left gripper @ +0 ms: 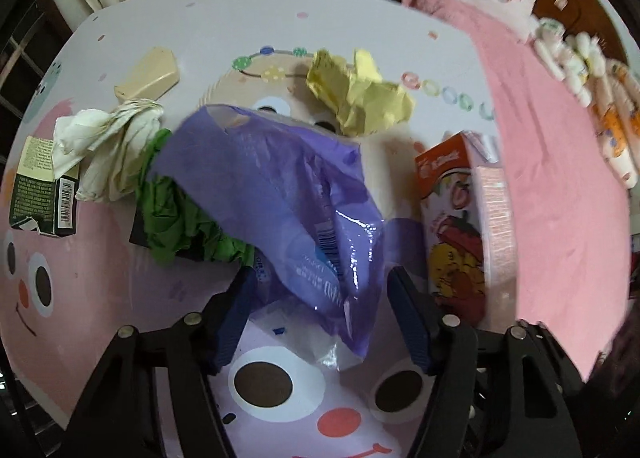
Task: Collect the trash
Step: 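Grasp the purple plastic bag with the left gripper while the right grasps the pink carton, then lift the purple bag and pink carton off the table toward the bin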
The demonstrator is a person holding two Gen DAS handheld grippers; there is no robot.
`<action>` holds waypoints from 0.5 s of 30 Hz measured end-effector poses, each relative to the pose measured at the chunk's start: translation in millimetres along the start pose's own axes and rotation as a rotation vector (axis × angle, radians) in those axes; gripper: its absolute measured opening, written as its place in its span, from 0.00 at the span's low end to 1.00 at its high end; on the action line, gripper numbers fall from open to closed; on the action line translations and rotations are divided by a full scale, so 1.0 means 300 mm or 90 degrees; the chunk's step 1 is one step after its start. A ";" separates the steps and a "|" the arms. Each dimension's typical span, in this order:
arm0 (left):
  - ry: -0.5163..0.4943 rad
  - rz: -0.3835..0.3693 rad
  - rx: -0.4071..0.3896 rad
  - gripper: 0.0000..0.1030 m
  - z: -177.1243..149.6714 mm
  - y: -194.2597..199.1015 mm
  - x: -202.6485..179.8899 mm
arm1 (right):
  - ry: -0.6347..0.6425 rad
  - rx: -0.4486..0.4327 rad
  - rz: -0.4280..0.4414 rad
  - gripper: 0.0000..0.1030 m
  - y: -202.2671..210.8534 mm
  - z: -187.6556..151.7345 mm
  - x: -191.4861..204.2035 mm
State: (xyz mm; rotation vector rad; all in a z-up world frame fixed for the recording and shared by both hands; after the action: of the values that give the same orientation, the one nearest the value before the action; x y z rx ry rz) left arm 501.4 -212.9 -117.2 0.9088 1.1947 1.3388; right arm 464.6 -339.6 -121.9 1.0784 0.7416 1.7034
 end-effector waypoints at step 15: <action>-0.012 -0.032 -0.013 0.16 -0.047 0.025 0.035 | -0.001 0.002 0.024 0.41 0.034 -0.039 0.056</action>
State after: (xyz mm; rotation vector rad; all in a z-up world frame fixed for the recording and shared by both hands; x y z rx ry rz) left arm 484.6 -204.2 -113.9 0.8698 1.1802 1.2971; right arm 447.2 -327.9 -112.8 1.1011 0.7269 1.7336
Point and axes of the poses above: each gripper's, at about its wrist camera, not at the fingertips, and y roughly against the way its jaws point, x to its left, z to its top, the point moved 5 cm from there along -y, roughly the way its jaws point, and after that the axes turned 7 degrees about -y, right-handed, at the moved point
